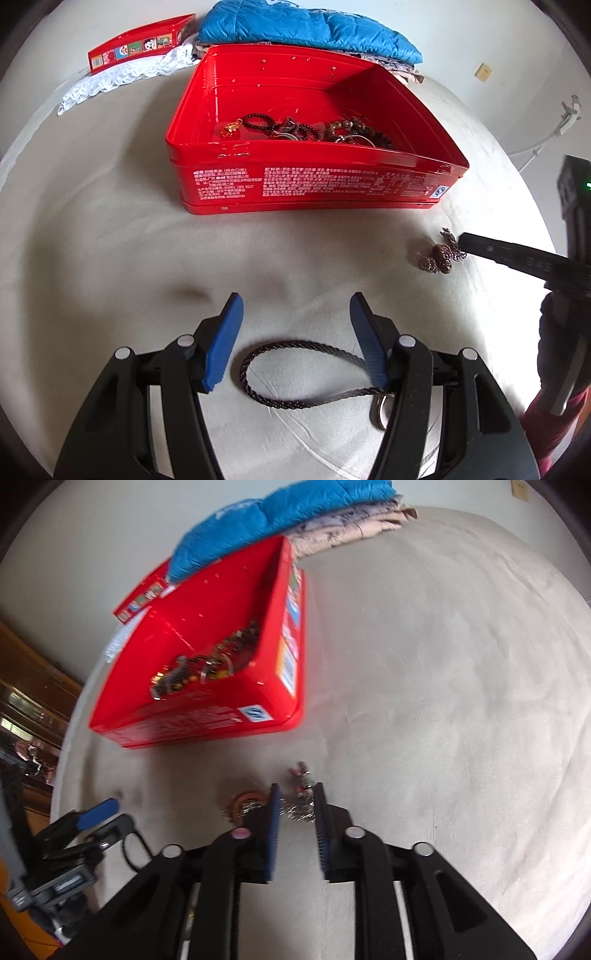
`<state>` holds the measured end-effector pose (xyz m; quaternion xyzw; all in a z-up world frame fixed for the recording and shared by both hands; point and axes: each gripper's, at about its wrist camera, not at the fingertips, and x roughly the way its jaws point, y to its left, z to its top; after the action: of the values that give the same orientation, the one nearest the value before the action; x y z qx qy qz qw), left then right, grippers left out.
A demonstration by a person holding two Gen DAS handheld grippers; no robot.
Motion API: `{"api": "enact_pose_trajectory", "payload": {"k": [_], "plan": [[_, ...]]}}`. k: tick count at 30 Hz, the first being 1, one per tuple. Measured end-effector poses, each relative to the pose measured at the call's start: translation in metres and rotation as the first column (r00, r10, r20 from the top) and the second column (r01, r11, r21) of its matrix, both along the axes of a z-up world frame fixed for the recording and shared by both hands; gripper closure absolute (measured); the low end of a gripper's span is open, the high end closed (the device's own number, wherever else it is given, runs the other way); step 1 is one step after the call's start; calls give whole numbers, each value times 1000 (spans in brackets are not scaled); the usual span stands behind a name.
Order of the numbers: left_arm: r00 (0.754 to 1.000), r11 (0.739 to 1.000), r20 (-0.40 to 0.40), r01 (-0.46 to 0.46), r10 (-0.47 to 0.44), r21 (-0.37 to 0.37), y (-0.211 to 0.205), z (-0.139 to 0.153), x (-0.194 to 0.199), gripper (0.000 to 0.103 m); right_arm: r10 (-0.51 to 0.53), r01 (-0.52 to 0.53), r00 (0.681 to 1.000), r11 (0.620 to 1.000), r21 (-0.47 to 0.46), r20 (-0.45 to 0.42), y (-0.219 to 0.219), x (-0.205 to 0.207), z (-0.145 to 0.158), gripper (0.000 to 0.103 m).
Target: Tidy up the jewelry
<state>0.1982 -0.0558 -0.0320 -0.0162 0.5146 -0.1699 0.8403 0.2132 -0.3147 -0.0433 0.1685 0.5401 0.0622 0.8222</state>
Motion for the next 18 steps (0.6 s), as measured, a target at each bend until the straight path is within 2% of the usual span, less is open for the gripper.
{"api": "enact_pose_trajectory", "payload": {"k": [3, 6, 8, 9, 13, 18], "plan": [[1000, 1000, -2, 0, 0, -1, 0, 0, 0, 43, 24, -23, 1000, 999, -42, 9, 7, 5, -7, 79], [1000, 1000, -5, -2, 2, -3, 0, -1, 0, 43, 50, -46, 998, 991, -128, 31, 20, 2, -5, 78], [1000, 1000, -8, -1, 1, -3, 0, -2, 0, 42, 45, -37, 998, 983, -180, 40, 23, 0, -5, 90], [1000, 1000, -9, -1, 1, -3, 0, -2, 0, 42, 40, -32, 998, 984, -176, 44, 22, -1, -4, 90], [1000, 1000, -14, -3, 3, -2, -1, -4, 1, 42, 44, -41, 994, 999, -33, 96, 13, -8, 10, 93], [1000, 1000, -18, -6, 6, -7, 0, -5, 2, 42, 63, -88, 978, 989, 118, 199, 9, -19, 48, 93]]}}
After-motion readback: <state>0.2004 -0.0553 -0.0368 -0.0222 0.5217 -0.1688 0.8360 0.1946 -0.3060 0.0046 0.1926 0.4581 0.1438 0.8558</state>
